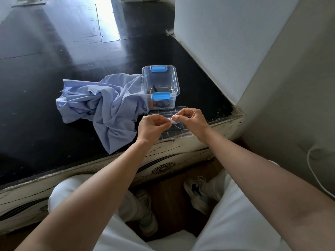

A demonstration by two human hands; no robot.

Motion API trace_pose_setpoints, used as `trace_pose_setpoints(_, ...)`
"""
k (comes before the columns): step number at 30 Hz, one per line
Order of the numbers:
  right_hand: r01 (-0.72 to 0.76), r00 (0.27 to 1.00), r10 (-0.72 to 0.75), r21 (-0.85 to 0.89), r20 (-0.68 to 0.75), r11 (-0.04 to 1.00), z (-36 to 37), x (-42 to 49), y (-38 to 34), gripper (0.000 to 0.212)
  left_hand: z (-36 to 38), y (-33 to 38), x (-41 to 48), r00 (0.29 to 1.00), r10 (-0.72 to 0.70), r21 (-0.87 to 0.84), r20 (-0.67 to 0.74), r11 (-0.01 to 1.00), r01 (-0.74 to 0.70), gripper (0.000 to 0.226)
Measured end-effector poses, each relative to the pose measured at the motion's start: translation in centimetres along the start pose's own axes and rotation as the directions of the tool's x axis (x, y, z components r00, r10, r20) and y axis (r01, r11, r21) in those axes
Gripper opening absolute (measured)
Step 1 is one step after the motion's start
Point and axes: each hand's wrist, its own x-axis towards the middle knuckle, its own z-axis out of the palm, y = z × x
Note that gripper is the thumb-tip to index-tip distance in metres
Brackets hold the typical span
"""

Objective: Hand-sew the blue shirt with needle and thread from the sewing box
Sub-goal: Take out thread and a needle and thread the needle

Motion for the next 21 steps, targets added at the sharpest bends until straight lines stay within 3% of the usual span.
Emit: trace_pose_setpoints(21,0.018,1.0,-0.018,0.001,0.003,1.0,-0.19,0.33,0.2,0.014,-0.02,0.04,0.17,1.0,0.018,0.016,0.014,1.0,-0.019,0.011)
